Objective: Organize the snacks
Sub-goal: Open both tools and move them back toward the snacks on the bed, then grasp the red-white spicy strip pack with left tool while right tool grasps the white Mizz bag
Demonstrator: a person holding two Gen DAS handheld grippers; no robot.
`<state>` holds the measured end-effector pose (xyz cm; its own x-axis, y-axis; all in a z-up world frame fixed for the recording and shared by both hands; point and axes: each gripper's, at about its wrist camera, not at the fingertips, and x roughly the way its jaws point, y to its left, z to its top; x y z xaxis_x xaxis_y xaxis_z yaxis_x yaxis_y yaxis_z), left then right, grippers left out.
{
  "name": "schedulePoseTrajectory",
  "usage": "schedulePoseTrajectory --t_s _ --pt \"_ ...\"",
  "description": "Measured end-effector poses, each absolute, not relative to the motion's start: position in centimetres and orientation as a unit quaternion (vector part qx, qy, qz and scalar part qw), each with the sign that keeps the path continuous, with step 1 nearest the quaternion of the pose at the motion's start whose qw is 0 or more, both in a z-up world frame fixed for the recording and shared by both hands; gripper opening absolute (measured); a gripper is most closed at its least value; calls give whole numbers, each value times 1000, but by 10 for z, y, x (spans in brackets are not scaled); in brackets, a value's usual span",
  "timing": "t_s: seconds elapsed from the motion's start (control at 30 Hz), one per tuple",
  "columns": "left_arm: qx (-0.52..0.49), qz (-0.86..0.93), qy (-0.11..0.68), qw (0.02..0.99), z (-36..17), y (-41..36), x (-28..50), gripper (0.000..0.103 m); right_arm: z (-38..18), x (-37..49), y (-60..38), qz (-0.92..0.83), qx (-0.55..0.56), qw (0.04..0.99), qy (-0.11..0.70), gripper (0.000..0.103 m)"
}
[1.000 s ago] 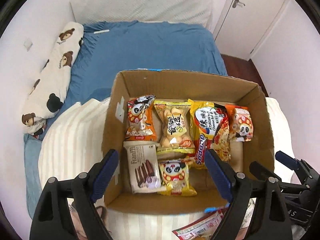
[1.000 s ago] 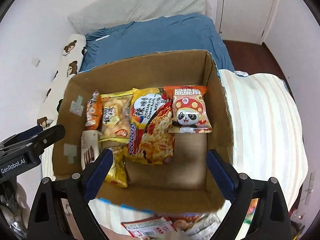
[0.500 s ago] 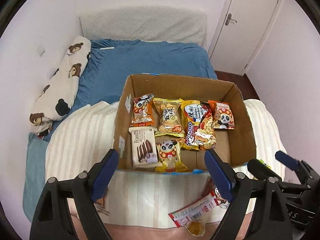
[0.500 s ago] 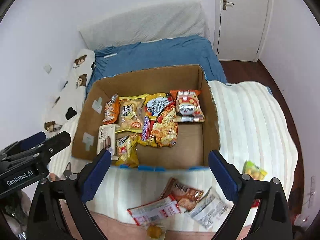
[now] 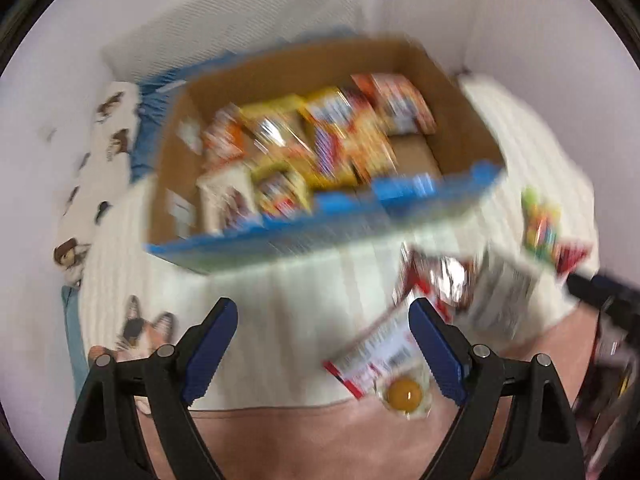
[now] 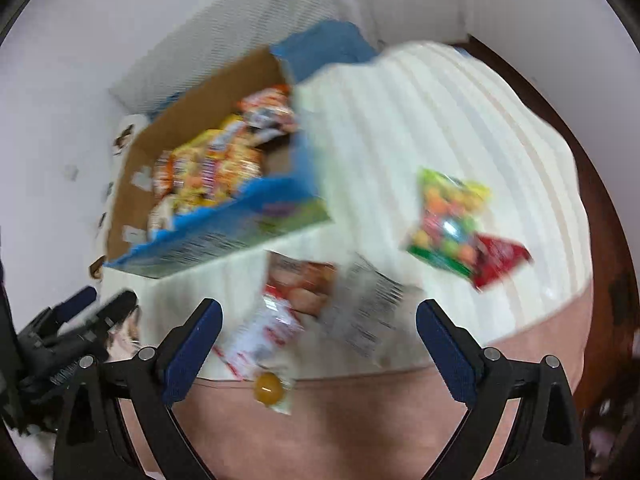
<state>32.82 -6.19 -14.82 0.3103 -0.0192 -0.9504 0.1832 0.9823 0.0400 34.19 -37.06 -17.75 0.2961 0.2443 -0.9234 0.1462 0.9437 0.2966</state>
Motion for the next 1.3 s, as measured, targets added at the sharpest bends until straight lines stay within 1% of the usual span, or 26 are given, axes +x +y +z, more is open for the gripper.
schedulePoseTrajectory --t_s 0.17,0.33,0.37,0.4,0.43,0.47,0.5,0.53,0.7,0.8,0.83,0.9,0.93,1.03,1.17,1.23,1.27,1.3 --pt "165 -110 632 749 -220 -115 325 88 -214 335 -405 0 196 765 613 100" --pt "225 -130 660 705 -276 -142 323 88 -248 338 -416 -13 245 742 624 99" --pt "219 -132 663 703 -282 -142 325 85 -253 340 -414 -11 249 740 624 99" --pt "208 -131 664 706 -284 -140 326 74 -260 343 -410 -12 248 738 627 98" --pt "194 -127 666 709 -284 -137 328 66 -263 345 -407 -15 247 737 629 97" --pt "173 -120 668 713 -282 -132 329 63 -267 348 -403 -15 244 736 631 94" --pt "152 -111 672 716 -280 -126 332 61 -271 351 -397 -17 237 738 632 94" --pt "132 -103 676 717 -278 -119 333 61 -275 355 -392 -21 228 738 635 94" --pt "-28 -32 709 704 -281 -58 338 60 -303 370 -364 -53 179 727 661 94" --pt "-88 -8 715 694 -283 -32 334 60 -317 378 -345 -62 117 726 675 94" --pt "-93 -7 716 692 -283 -28 333 60 -320 378 -338 -58 93 727 678 94" --pt "-99 -2 714 693 -284 -19 333 61 -319 375 -323 -35 34 736 675 85" --pt "-98 -1 714 693 -284 -18 332 61 -318 372 -317 -24 8 739 673 78" --pt "-96 -1 715 692 -287 -9 324 61 -314 358 -302 17 -60 738 672 75" --pt "-83 -18 719 690 -290 -14 323 61 -317 330 -288 73 -134 708 689 75" --pt "-85 -42 720 687 -289 -18 320 61 -318 324 -288 87 -124 692 706 78" --pt "-90 -52 721 685 -290 -22 326 61 -317 323 -290 88 -111 689 711 90" --pt "-95 -61 722 683 -291 -22 324 62 -316 322 -294 93 -75 687 716 97"
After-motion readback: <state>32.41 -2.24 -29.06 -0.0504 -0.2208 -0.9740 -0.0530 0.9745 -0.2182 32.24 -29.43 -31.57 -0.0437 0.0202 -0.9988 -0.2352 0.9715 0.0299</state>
